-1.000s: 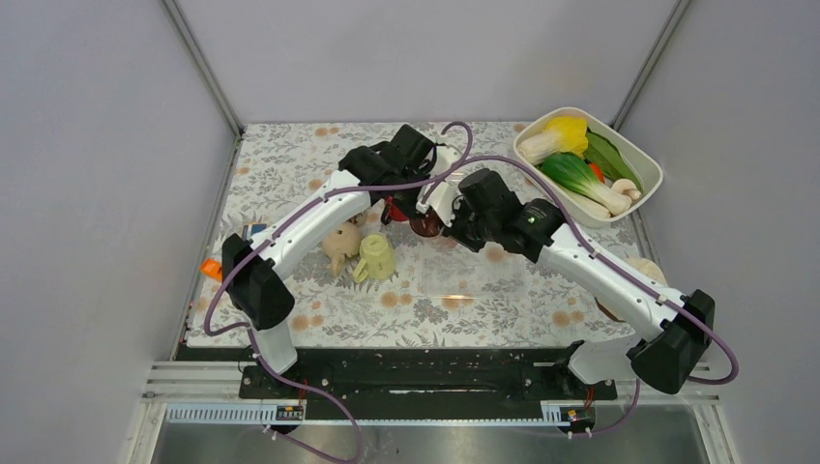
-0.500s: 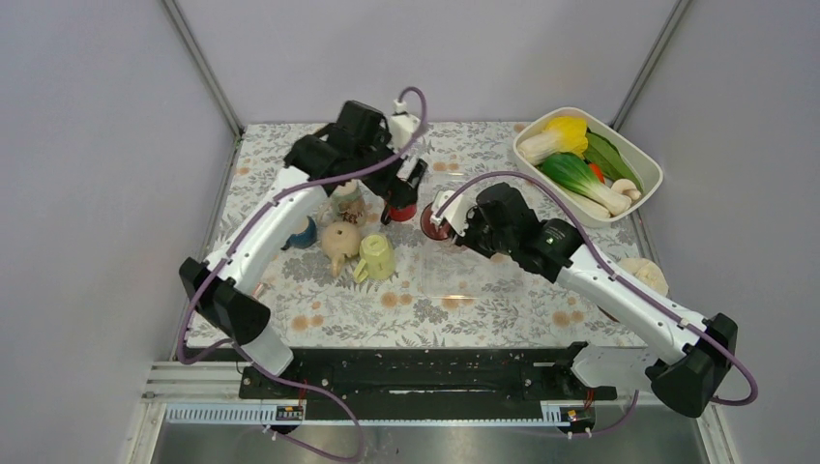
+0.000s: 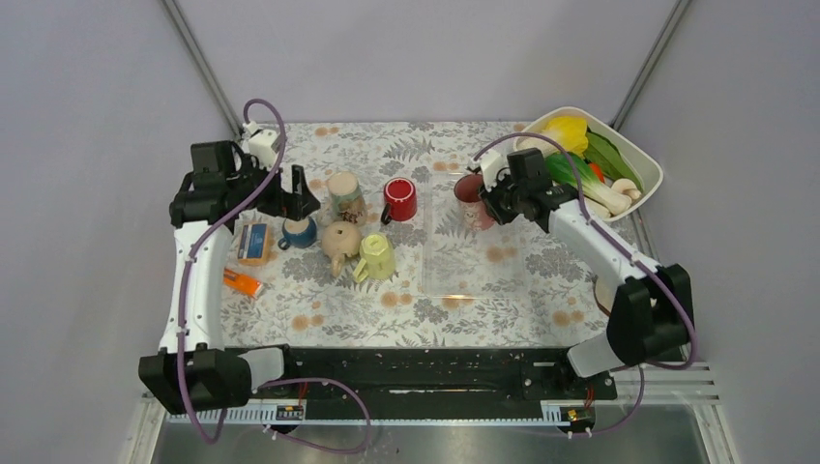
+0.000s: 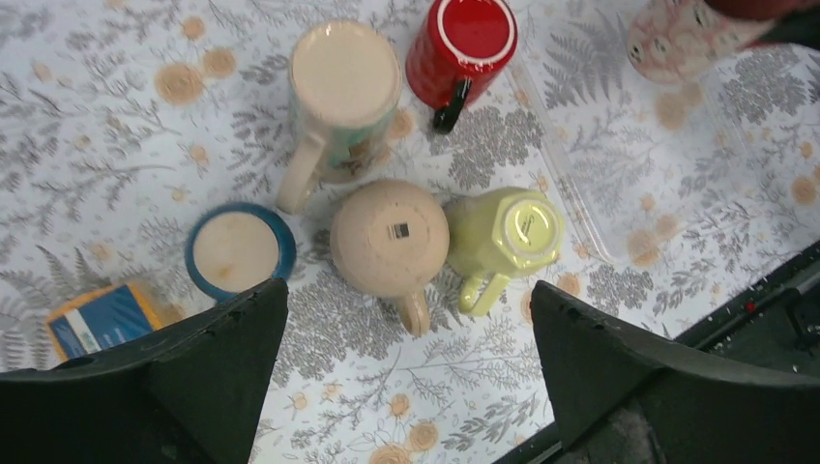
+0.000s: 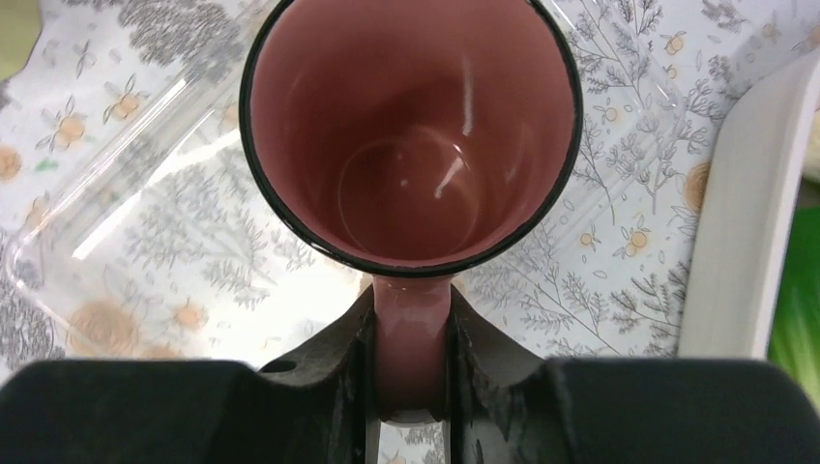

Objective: Turn the mug right side up

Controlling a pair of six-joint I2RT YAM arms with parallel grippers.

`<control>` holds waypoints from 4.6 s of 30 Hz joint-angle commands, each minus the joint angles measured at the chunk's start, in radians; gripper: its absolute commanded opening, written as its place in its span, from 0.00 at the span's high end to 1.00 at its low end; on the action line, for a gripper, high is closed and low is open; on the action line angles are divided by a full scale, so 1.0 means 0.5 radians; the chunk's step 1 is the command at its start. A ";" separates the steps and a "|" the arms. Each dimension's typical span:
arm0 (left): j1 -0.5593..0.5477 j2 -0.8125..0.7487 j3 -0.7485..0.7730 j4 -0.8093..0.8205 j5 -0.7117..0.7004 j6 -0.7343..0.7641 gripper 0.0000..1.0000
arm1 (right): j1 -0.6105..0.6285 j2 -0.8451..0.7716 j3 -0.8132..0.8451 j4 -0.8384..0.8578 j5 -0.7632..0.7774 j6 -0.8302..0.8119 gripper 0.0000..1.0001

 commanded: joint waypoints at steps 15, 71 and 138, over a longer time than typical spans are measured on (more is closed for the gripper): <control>0.253 -0.248 -0.481 0.213 0.639 0.248 0.01 | -0.467 0.520 0.267 0.925 -0.399 0.170 1.00; 0.239 -0.015 -0.329 0.252 0.251 0.462 0.01 | -0.538 -0.673 0.316 0.024 -0.725 0.320 0.00; 0.042 1.528 0.168 -0.180 -0.591 1.269 0.46 | -0.537 -1.054 -0.409 0.306 -1.023 0.370 0.03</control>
